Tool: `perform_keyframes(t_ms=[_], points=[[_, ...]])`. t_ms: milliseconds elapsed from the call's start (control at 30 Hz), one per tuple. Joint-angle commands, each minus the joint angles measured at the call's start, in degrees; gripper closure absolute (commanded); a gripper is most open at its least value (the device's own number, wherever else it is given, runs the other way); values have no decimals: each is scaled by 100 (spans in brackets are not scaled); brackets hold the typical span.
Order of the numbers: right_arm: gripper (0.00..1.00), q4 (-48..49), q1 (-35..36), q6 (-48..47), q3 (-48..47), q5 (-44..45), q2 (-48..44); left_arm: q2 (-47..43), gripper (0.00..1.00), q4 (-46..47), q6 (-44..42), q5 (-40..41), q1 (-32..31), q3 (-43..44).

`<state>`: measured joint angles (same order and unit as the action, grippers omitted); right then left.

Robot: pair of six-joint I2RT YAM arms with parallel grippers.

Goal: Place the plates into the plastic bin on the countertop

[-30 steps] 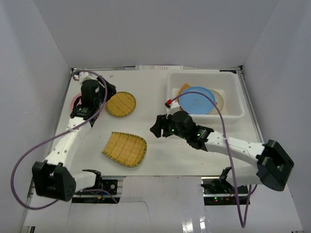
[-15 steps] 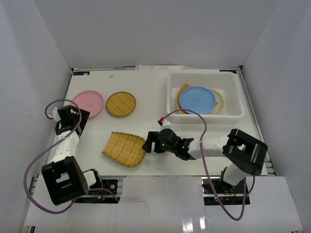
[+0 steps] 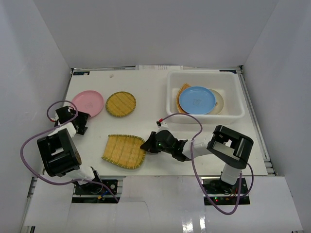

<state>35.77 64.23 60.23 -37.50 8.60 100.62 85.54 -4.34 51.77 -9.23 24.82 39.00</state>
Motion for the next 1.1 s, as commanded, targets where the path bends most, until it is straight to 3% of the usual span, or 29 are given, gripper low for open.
perform_keyframes(t_ms=[0,133,267,367,533,667,700,800,833,1000,1033,1067], points=[[92,168,64,-142,303,142,-498,155,23,267,53,-149,32,248],[92,-43,55,-651,437,45,-1822,411,29,276,79,-88,23,414],[92,-982,-6,-1635,-20,536,-3011,727,32,267,61,-61,32,652],[92,-1703,-602,-2321,-424,643,-3750,938,36,267,88,-17,32,749],[92,-2345,-2904,-2621,-522,-77,-4576,1070,42,285,53,141,32,845],[92,-2461,-4931,-2560,-399,-795,-4552,1176,59,276,-88,238,32,951],[92,-2443,-5259,-2481,-347,-1094,-4421,1184,71,276,-97,221,23,960],[92,-2356,-6201,-2261,-206,-1677,-4025,1115,88,258,-114,203,32,925],[92,-2294,-6333,-2226,-188,-1747,-3902,1071,99,215,-132,290,23,925],[91,-2241,-6713,-2331,-416,-1880,-2989,309,100,135,-124,370,32,776],[88,-2258,-6730,-2340,-451,-1888,-2917,123,100,144,-80,352,32,732],[75,-2276,-6739,-2340,-460,-1888,-2890,-88,100,170,-44,343,32,671]])
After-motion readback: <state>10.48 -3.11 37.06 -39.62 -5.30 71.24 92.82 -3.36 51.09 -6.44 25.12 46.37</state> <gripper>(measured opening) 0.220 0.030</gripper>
